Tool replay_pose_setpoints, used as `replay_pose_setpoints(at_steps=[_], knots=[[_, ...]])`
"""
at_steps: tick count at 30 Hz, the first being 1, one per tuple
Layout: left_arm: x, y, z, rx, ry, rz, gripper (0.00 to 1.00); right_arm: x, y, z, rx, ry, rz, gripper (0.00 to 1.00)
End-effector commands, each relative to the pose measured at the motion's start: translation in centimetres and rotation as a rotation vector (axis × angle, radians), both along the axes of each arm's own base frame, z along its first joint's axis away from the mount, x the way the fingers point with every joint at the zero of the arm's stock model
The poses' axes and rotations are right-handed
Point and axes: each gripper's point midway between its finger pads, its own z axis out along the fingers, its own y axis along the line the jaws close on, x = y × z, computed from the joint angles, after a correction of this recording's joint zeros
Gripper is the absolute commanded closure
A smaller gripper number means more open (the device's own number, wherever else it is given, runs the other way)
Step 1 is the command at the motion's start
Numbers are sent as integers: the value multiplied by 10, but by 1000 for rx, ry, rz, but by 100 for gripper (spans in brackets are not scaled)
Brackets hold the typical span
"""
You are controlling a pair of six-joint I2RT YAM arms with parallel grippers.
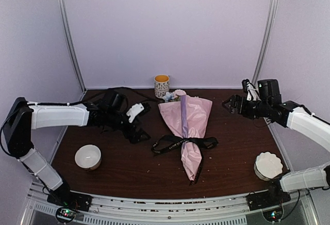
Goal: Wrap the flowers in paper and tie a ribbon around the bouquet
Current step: Tie the half-tied ribbon around the folded bouquet, then reset both arms
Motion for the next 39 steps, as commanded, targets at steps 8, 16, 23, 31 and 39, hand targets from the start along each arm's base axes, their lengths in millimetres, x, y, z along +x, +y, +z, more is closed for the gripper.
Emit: replay_pose_setpoints(at_steps=[8,16,23,31,39], knots=[[142,237,86,-94,-269,1024,2,41,-153,28,-262,-232,-534,0],[94,337,101,133,-600,1365,2,42,-189,-11,-343,-243,-673,0],[72,361,51,44,-592,1414,2,40,-201,-24,-361,-309,-733,0],[79,374,57,7,-704,1433,2,46,-204,-43,-387,-308,-735,0],[92,372,53,-85,-778,1384,2,55,-194,-46,-369,-353,-677,0]])
